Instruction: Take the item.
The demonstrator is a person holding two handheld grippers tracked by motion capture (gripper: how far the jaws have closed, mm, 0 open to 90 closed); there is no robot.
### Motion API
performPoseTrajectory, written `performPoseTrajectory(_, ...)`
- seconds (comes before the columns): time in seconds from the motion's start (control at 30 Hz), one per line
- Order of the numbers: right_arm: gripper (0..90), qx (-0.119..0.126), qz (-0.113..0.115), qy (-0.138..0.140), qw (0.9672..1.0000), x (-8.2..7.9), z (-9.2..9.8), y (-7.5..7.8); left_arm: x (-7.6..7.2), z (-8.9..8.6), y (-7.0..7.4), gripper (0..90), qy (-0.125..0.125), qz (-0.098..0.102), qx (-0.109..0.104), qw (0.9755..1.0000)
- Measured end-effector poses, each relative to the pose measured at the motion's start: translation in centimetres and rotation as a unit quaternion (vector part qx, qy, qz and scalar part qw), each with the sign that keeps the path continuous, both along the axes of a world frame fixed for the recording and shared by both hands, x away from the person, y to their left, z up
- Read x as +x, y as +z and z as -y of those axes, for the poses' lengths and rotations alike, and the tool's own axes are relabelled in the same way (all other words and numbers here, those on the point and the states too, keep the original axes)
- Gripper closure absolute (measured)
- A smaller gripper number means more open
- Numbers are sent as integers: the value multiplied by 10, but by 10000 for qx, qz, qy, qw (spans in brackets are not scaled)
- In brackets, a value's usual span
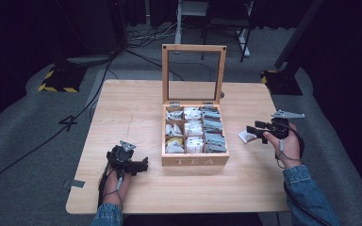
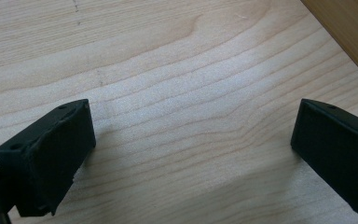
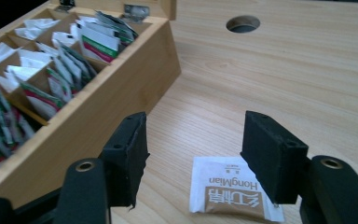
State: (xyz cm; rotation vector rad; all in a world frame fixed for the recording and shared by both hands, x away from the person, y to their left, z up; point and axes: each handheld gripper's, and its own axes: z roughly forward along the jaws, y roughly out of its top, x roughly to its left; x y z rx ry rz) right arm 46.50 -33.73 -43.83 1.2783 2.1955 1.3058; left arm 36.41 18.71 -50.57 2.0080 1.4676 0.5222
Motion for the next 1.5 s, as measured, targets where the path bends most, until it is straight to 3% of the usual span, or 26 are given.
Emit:
performPoseTrajectory(0.23, 413, 35, 169, 308, 9994, -18, -9, 14, 0, 0, 0, 0, -1, -2, -2, 10000)
performPoseTrajectory(0.4, 412, -142, 246, 605, 9978, -36, -17, 13, 0, 0, 0, 0, 0, -2, -3, 10000)
performPoseTrajectory(0.6, 408, -177, 295, 828, 9960, -56, -17, 10, 1, 0, 0, 0, 13, 4, 1, 10000)
performPoseTrajectory(0.97, 366, -424, 245, 1227, 9912, -82, -25, -14, 2, 1, 0, 0, -7, -1, 3, 10000)
performPoseTrajectory(1.2, 341, -636, 21, 1490, 9868, -89, -30, -36, 2, 1, 0, 0, -8, 2, 2, 10000)
performPoseTrajectory(1.43, 309, -913, -158, 1717, 9808, -93, -34, -50, 2, 1, 0, 0, -8, 0, 4, 10000)
performPoseTrajectory(1.5, 279, -1099, -220, 1799, 9773, -94, -35, -54, 2, 1, 0, 0, -6, 0, 3, 10000)
